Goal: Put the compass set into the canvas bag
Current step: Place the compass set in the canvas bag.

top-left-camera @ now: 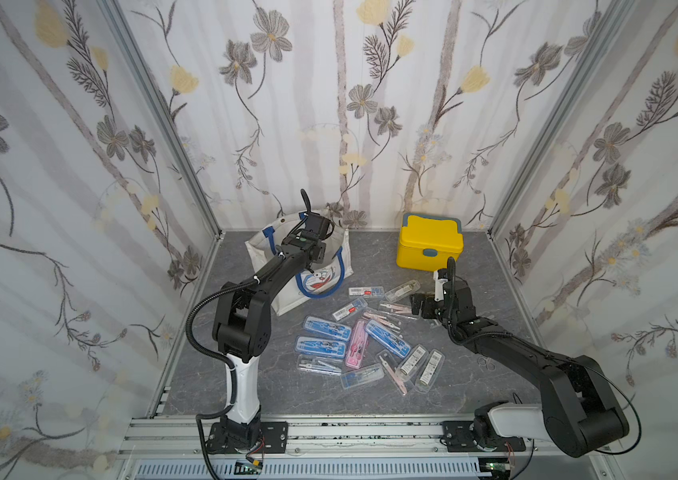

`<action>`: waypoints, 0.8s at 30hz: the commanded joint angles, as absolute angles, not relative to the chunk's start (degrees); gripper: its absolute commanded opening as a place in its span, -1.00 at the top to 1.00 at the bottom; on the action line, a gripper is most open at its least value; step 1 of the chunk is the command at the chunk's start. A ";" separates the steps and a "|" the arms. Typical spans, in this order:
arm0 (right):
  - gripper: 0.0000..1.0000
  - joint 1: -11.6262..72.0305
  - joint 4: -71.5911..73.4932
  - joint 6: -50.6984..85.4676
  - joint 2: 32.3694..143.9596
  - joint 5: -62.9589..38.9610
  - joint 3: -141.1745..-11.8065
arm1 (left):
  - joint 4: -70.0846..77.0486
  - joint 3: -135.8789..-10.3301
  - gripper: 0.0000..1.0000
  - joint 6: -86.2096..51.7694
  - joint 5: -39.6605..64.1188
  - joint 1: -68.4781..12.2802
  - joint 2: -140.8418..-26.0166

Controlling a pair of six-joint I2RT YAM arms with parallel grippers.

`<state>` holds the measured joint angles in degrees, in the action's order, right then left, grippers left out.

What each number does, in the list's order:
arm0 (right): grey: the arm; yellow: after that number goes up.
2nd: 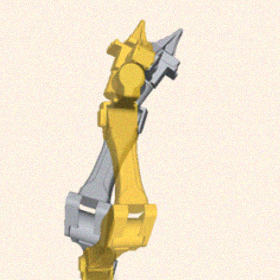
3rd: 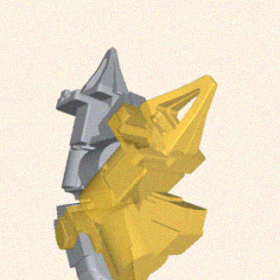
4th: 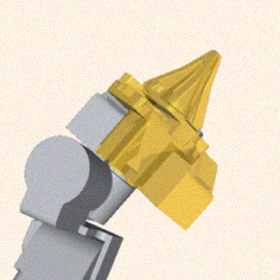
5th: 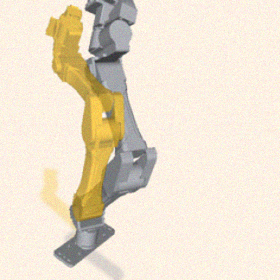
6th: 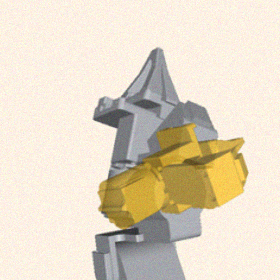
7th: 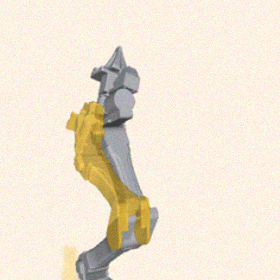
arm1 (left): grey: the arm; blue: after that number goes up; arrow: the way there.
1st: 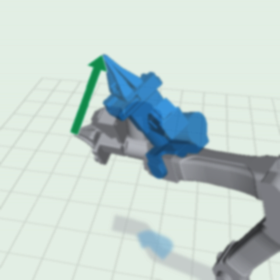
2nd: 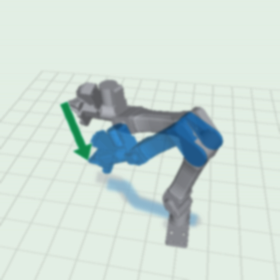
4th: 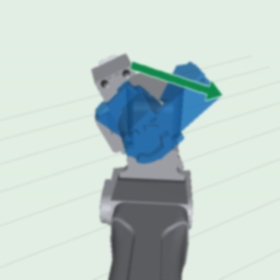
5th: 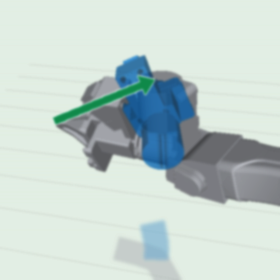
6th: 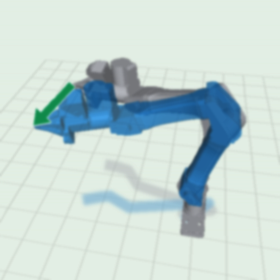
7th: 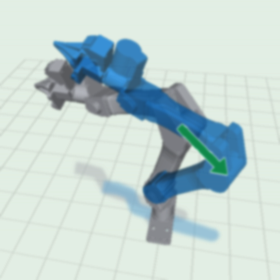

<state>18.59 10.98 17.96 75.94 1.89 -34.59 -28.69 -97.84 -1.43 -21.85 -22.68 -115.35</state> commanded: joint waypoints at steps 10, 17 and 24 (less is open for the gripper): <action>-1.00 18.64 10.09 18.45 75.01 2.76 -35.86 | -25.86 -94.06 0.09 -0.96 -21.03 -22.28 -119.06; -1.00 18.80 9.73 18.54 74.27 3.10 -35.60 | -25.60 -93.95 -0.15 -1.49 -21.38 -21.88 -119.03; -1.00 19.24 9.33 17.41 74.31 2.97 -35.75 | -25.29 -95.08 -0.41 -2.00 -21.91 -21.79 -117.22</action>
